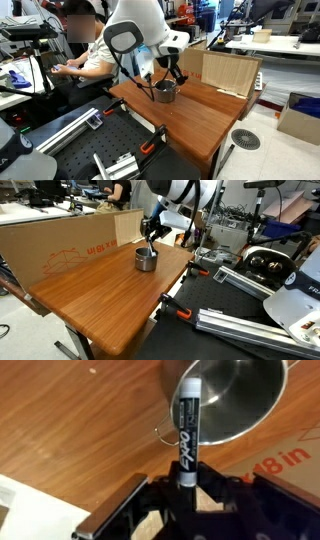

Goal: Put the marker in the pot

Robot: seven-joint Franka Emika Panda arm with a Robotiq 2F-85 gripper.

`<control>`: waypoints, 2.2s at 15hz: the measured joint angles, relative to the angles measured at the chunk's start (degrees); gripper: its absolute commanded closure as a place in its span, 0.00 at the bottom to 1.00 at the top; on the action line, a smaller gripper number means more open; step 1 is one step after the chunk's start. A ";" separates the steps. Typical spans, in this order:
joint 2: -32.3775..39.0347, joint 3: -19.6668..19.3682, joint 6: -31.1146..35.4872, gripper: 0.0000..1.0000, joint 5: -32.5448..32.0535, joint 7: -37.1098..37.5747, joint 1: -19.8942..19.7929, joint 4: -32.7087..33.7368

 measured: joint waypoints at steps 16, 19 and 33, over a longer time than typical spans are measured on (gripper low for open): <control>3.25 -6.06 1.77 0.00 0.06 0.02 5.46 0.78; 3.23 -6.35 1.74 0.00 0.06 0.18 5.77 1.12; -9.11 0.41 -9.31 0.00 0.00 2.76 -0.35 0.82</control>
